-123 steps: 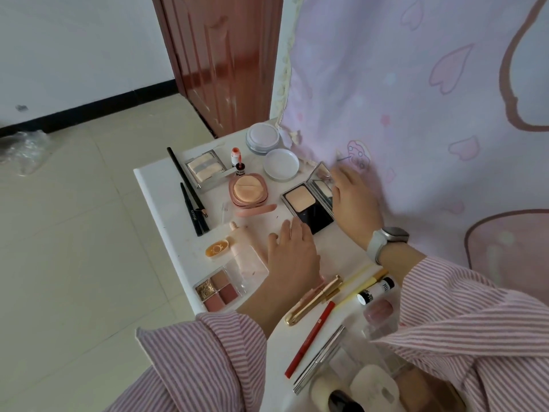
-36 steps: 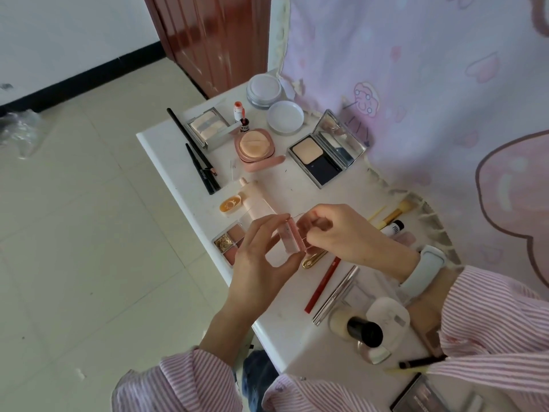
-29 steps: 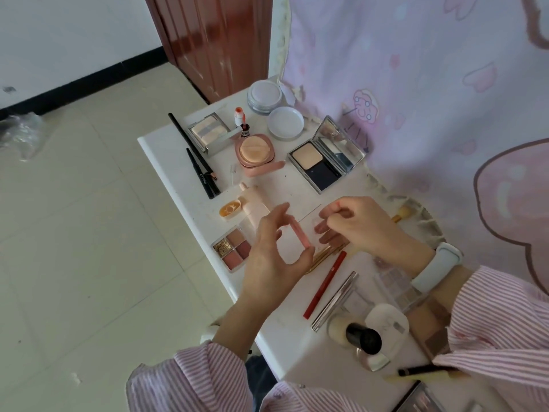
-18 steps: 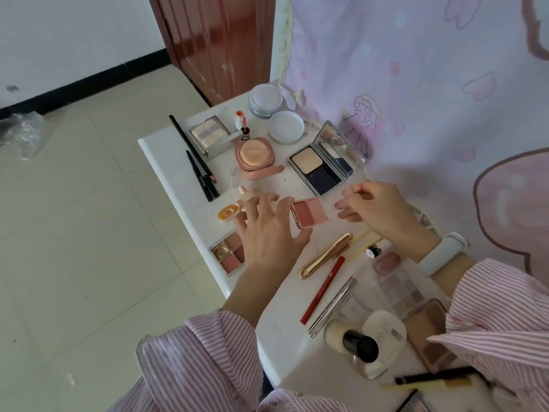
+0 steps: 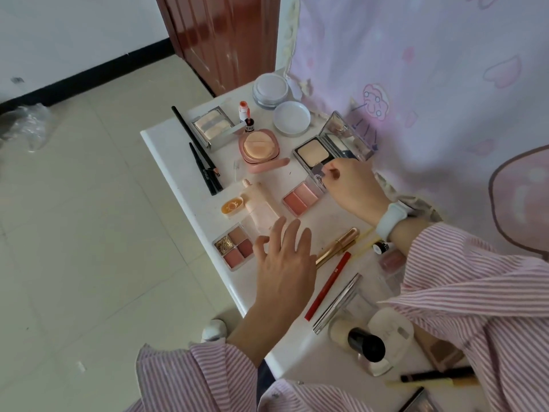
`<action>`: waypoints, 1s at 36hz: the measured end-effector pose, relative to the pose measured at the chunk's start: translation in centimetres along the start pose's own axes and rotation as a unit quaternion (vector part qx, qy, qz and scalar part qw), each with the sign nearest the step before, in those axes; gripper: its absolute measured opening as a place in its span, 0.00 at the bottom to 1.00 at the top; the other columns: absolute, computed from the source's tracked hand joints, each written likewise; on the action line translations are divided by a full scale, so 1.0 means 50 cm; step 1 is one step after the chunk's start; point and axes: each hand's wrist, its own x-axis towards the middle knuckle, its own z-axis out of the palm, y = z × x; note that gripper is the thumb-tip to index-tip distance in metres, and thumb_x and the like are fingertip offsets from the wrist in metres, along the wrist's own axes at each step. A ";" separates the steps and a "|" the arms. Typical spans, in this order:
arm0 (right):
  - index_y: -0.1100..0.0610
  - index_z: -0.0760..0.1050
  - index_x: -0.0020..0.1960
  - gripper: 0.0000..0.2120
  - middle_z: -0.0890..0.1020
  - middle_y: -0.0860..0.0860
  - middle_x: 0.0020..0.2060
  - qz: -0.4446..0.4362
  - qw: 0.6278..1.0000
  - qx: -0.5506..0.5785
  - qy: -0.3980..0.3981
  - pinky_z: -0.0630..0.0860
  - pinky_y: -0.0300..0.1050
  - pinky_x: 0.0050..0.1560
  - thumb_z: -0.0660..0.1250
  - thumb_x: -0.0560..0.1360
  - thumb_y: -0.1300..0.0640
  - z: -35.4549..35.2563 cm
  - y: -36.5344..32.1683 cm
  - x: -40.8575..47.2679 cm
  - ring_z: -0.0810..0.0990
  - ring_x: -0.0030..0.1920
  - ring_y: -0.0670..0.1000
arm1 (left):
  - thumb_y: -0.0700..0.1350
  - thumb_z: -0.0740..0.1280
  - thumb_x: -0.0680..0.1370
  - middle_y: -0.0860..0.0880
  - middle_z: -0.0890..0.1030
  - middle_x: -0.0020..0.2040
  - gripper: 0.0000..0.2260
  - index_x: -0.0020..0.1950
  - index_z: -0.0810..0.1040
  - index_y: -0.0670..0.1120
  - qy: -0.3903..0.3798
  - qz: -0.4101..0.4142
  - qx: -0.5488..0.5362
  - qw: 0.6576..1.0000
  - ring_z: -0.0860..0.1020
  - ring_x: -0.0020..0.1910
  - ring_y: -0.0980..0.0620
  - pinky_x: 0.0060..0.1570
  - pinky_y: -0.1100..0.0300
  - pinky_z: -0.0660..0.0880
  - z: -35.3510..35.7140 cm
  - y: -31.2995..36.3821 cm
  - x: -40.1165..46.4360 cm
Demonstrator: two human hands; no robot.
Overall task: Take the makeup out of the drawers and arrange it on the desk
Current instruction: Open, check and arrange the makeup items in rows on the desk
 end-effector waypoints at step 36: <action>0.66 0.74 0.49 0.12 0.70 0.47 0.25 0.022 0.940 0.268 -0.211 0.69 0.35 0.31 0.58 0.79 0.57 -0.039 0.045 -0.146 0.68 0.25 0.43 | 0.52 0.59 0.77 0.54 0.76 0.44 0.17 0.59 0.76 0.42 0.079 -0.103 -0.390 0.912 0.72 0.41 0.60 0.44 0.76 0.69 0.009 -0.036 -0.070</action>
